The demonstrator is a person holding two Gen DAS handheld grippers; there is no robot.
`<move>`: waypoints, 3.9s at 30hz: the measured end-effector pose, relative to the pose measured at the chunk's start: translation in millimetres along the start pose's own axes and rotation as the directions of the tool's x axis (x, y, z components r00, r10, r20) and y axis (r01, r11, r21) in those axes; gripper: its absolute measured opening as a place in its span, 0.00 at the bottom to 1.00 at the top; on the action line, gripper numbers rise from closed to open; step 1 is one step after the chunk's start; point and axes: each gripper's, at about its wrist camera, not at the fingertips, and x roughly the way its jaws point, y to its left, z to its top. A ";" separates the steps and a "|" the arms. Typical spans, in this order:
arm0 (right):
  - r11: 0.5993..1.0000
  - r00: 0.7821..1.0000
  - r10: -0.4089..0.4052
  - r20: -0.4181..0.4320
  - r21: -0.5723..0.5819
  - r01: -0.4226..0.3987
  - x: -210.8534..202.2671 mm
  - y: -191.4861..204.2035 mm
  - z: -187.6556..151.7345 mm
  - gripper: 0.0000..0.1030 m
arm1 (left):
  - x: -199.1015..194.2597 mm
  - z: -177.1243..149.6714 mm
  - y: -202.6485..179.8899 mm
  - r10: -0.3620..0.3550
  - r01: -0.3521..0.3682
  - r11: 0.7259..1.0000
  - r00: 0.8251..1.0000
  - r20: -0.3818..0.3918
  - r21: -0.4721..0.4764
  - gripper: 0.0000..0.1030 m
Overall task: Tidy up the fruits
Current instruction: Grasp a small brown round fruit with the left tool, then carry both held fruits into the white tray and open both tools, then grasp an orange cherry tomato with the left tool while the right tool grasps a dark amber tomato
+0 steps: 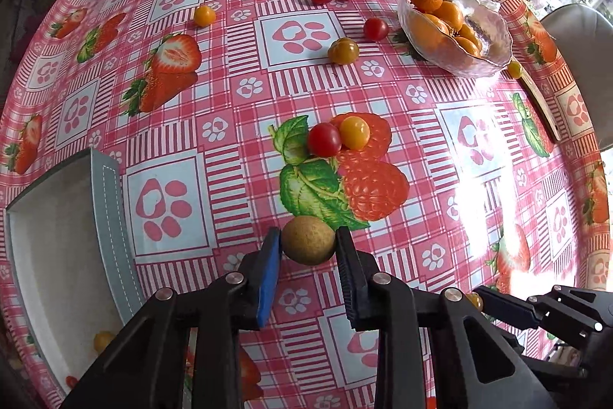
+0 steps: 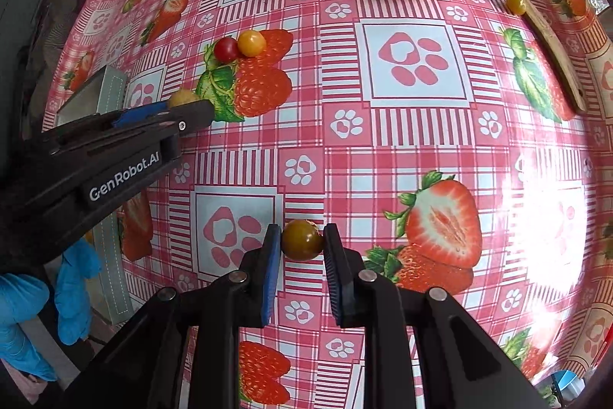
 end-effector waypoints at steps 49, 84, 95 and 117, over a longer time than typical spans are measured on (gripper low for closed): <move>0.925 0.995 0.075 -0.061 -0.367 -0.093 4.5 209.1 39.6 0.24 | -56.3 -134.1 215.4 0.176 -0.159 0.865 0.984 -0.010 -0.476 0.29; 0.896 0.992 0.061 -0.113 -0.431 -0.105 66.8 274.9 63.0 0.60 | -33.1 -121.3 202.2 0.268 -0.262 0.877 0.962 -0.041 -0.402 0.70; 0.953 0.993 0.115 0.005 -0.284 -0.109 1.0 197.2 71.5 0.62 | -62.5 -103.0 173.4 0.256 -0.234 0.909 0.966 0.020 -0.344 0.70; 0.998 0.995 -0.055 0.087 0.028 0.052 16.6 40.4 143.7 0.58 | -48.0 -54.4 41.8 0.113 -0.104 0.976 0.993 0.033 -0.193 0.70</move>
